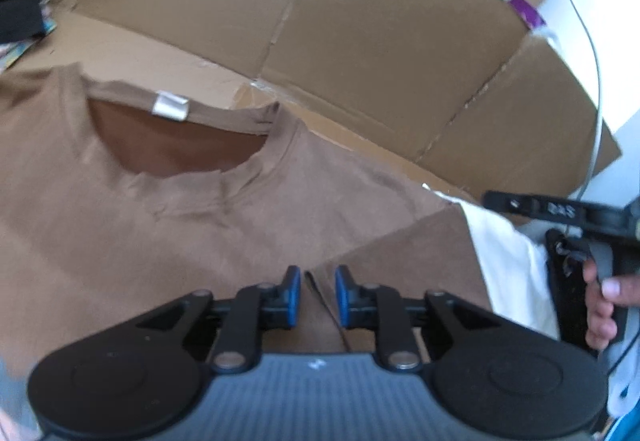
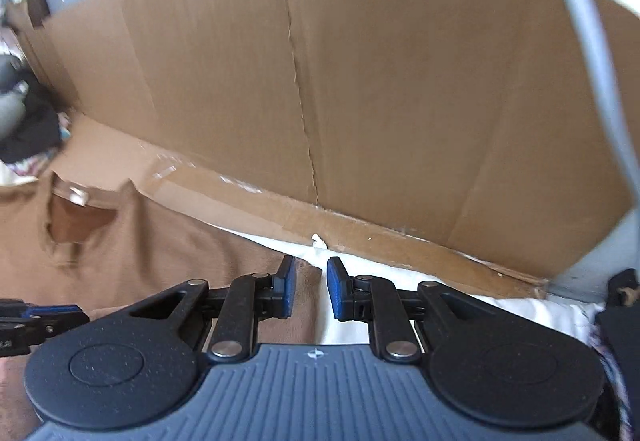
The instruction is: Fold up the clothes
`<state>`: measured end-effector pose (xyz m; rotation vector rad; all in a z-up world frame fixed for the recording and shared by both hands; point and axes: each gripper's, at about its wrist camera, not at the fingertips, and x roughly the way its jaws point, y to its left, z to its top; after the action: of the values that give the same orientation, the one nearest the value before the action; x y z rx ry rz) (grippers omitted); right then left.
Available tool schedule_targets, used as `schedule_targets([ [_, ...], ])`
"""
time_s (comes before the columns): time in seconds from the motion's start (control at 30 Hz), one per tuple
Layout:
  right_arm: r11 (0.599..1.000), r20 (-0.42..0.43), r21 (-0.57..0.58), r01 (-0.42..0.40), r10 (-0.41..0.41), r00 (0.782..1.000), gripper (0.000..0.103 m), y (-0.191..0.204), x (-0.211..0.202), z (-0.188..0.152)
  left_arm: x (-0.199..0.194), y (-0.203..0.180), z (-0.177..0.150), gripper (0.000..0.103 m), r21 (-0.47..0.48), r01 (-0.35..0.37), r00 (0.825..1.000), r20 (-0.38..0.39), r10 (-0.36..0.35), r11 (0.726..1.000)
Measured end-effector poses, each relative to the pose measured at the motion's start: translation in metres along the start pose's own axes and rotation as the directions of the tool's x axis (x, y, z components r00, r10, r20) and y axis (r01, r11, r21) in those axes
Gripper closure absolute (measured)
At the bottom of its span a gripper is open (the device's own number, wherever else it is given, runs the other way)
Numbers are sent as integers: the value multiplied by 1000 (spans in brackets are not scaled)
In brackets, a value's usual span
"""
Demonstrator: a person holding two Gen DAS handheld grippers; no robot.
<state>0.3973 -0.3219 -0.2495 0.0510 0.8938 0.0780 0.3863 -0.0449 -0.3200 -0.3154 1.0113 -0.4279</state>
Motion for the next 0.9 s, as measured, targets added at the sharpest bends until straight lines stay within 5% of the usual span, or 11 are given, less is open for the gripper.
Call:
schedule_targets([
  [0.5, 994, 85, 105, -21, 12, 996, 79, -12, -106, -84, -51, -20, -65, 83, -117, 20, 997, -78, -29, 993],
  [0.8, 994, 70, 113, -9, 1, 998, 78, 8, -127, -144, -61, -34, -85, 76, -127, 13, 994, -103, -27, 992],
  [0.9, 990, 67, 138, 10, -19, 998, 70, 8, -129, -154, -56, -42, -87, 74, -129, 30, 993, -106, -44, 991],
])
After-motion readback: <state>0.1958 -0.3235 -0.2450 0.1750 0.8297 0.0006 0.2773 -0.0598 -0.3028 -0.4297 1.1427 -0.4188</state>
